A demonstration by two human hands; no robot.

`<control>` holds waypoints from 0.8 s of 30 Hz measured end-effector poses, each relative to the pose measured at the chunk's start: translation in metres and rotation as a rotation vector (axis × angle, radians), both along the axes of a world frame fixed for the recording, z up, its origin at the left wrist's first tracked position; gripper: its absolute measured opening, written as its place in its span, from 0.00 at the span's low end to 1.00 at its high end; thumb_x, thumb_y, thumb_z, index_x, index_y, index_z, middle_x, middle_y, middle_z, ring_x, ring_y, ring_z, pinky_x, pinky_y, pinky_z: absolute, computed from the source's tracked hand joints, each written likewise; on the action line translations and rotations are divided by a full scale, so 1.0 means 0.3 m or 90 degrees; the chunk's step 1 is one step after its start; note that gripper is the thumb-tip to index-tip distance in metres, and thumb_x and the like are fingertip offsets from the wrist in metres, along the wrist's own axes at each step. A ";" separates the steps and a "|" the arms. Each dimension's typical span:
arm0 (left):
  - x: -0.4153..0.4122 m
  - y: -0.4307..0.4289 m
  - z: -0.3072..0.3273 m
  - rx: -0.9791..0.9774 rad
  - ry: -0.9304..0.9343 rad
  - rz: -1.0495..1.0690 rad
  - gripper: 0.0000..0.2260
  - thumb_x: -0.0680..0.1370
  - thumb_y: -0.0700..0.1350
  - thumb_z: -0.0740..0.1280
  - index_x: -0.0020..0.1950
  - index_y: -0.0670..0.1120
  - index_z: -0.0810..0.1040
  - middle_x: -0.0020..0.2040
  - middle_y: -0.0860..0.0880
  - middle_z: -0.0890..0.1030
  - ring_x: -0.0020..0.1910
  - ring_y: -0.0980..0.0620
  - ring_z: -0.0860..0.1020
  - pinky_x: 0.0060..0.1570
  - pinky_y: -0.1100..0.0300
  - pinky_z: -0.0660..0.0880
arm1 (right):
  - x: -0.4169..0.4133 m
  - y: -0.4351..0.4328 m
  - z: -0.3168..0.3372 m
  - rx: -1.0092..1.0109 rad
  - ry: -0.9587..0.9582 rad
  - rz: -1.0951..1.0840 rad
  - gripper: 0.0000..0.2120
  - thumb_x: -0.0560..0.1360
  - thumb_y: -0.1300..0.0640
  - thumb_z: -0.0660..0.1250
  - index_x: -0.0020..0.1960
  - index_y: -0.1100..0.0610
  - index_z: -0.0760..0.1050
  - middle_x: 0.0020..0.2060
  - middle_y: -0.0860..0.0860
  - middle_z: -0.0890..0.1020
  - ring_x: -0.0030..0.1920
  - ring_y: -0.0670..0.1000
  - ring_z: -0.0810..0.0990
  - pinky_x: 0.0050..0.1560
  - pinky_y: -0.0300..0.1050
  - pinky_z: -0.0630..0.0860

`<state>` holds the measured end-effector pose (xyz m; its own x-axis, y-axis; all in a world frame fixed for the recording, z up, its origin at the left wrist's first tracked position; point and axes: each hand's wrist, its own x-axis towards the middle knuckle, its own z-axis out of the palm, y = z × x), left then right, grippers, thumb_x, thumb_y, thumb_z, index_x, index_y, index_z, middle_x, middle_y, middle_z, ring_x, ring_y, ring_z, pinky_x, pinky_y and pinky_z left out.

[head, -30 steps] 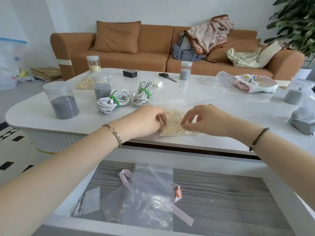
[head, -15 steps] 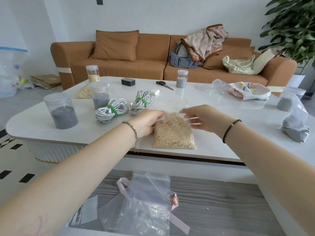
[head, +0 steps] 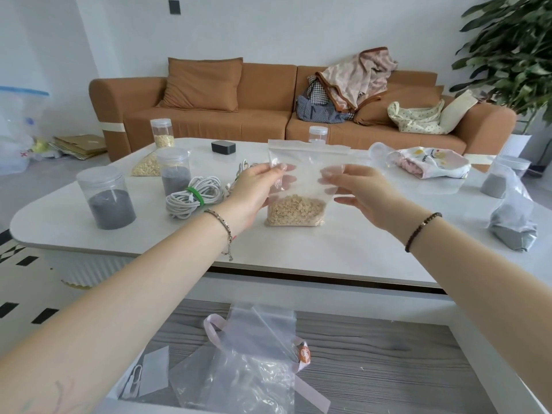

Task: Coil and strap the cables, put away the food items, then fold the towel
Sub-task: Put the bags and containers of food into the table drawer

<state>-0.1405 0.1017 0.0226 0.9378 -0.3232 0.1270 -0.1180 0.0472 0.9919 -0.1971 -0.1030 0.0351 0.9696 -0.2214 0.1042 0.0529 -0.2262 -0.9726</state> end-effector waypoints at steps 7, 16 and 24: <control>0.017 0.024 -0.033 0.187 -0.065 -0.027 0.09 0.80 0.48 0.69 0.55 0.45 0.85 0.55 0.51 0.85 0.54 0.55 0.80 0.55 0.63 0.76 | 0.009 0.015 -0.035 -0.088 0.054 0.033 0.09 0.77 0.50 0.72 0.54 0.52 0.85 0.55 0.49 0.85 0.57 0.50 0.80 0.61 0.46 0.76; 0.023 0.042 -0.063 0.194 -0.064 0.067 0.14 0.80 0.54 0.68 0.46 0.46 0.87 0.51 0.42 0.86 0.54 0.49 0.83 0.59 0.51 0.79 | -0.005 0.035 -0.034 -0.091 0.057 -0.020 0.10 0.76 0.51 0.73 0.39 0.56 0.83 0.47 0.55 0.87 0.46 0.49 0.81 0.57 0.48 0.78; 0.013 0.067 -0.088 0.370 -0.496 0.069 0.24 0.81 0.41 0.67 0.77 0.50 0.67 0.75 0.49 0.68 0.75 0.52 0.64 0.73 0.62 0.56 | -0.007 0.042 -0.099 -0.505 -0.198 0.063 0.37 0.73 0.38 0.69 0.76 0.51 0.61 0.74 0.47 0.66 0.72 0.47 0.65 0.71 0.46 0.64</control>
